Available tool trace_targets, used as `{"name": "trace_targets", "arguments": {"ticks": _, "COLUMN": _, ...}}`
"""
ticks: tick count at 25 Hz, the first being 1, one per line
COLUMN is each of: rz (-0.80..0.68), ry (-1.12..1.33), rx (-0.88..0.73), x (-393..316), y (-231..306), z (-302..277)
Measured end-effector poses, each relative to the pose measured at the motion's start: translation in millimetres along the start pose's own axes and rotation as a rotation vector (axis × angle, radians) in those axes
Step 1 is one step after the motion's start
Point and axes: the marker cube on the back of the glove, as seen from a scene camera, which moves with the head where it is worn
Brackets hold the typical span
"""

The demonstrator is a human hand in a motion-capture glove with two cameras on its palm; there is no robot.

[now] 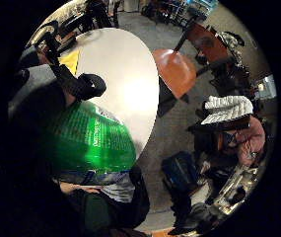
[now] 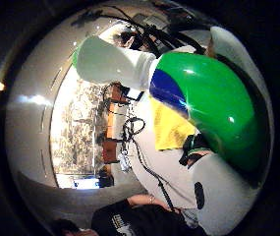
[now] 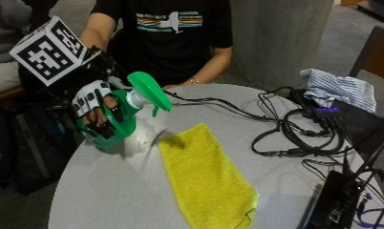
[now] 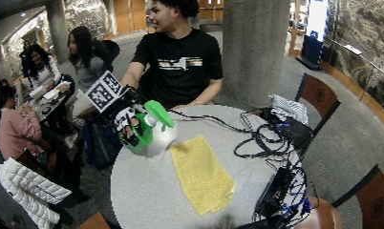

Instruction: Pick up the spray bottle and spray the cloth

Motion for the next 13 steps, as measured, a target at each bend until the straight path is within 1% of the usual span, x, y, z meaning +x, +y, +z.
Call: {"name": "trace_targets", "arguments": {"ticks": 13, "rz": 0.021, "ry": 0.054, "rx": -0.086, "x": -6.1, "y": -3.4, "z": 4.8}}
